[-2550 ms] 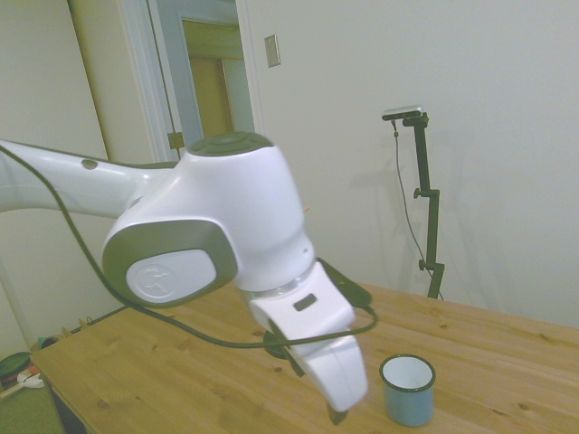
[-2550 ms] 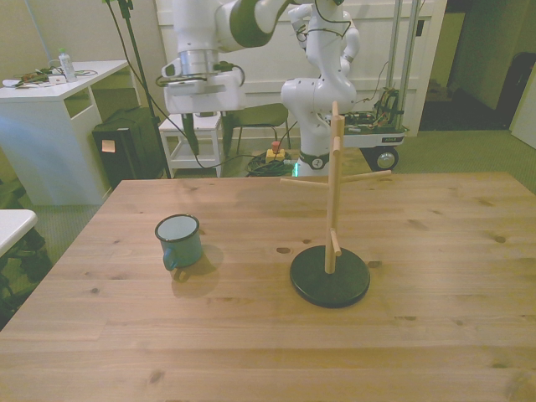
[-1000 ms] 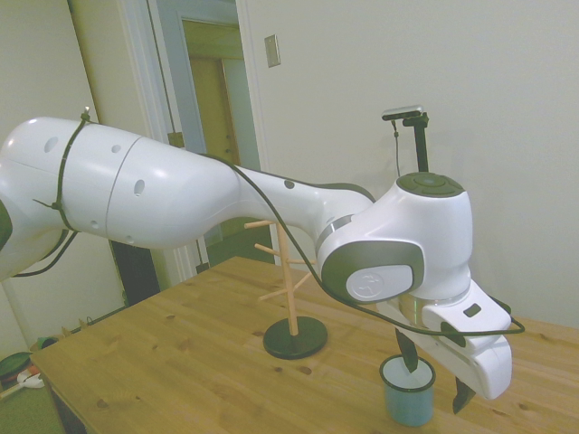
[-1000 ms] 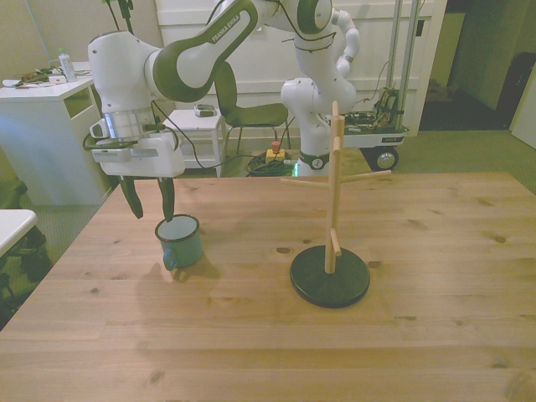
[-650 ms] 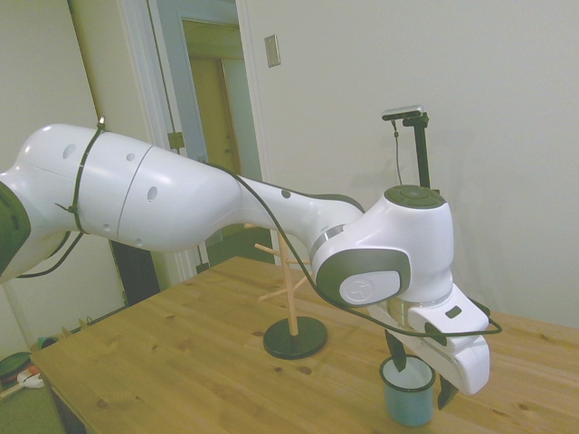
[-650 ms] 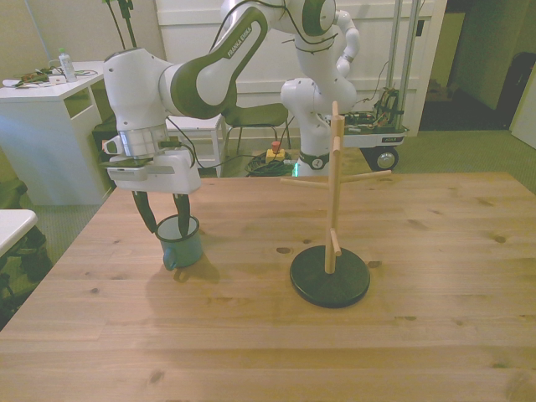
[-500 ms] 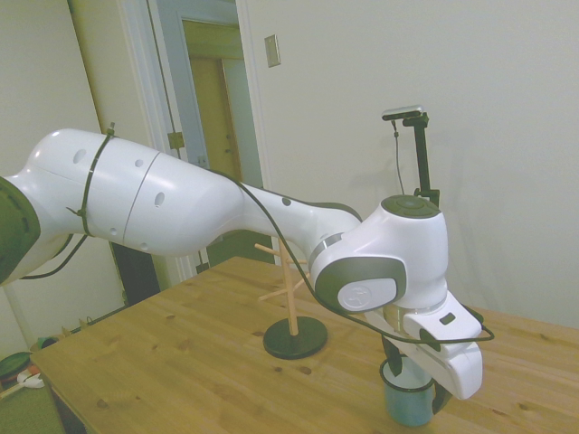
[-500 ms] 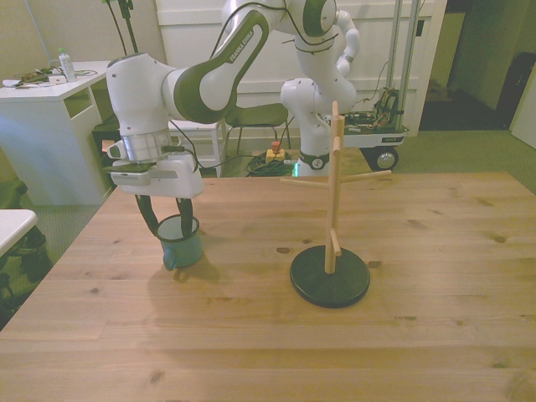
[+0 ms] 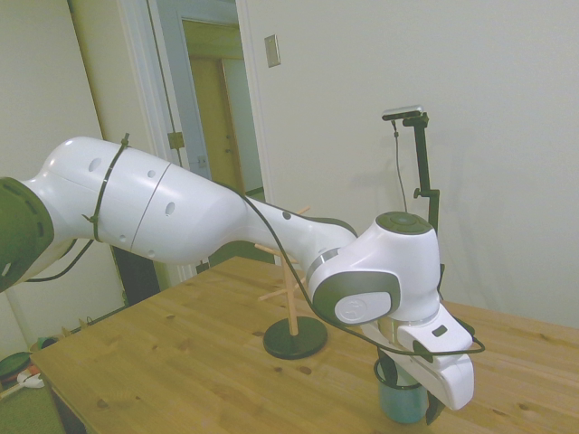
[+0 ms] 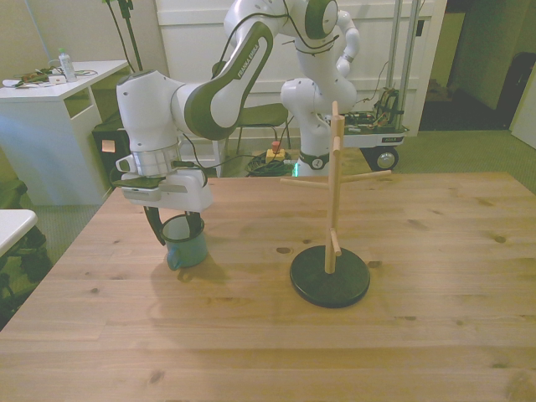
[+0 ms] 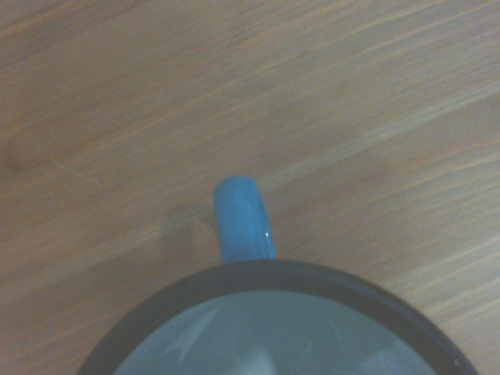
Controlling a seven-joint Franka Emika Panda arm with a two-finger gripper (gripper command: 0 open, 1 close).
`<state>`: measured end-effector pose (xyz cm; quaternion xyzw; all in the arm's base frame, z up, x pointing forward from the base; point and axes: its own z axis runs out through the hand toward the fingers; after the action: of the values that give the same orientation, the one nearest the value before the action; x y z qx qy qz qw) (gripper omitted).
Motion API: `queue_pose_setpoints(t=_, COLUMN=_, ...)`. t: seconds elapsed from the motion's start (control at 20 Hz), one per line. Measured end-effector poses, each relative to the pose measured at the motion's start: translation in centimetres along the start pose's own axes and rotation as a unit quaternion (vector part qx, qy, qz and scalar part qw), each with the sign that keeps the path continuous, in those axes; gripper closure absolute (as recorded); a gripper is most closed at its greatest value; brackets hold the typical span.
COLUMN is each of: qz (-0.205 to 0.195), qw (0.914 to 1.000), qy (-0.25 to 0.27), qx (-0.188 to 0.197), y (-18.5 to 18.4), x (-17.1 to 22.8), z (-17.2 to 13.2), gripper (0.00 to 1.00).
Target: Hang the mug
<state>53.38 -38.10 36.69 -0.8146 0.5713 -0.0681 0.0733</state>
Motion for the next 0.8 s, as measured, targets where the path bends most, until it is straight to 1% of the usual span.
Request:
queue_pose_setpoints(t=0.45, qz=0.002, qw=1.0000, qy=-0.003, qx=-0.001, y=0.36, x=-0.25, z=0.25, gripper=1.00)
queue_pose_setpoints(t=0.8, qz=-0.003, qw=1.0000, qy=0.001, qx=-0.001, y=0.00, x=-0.53, z=-0.39, gripper=1.00)
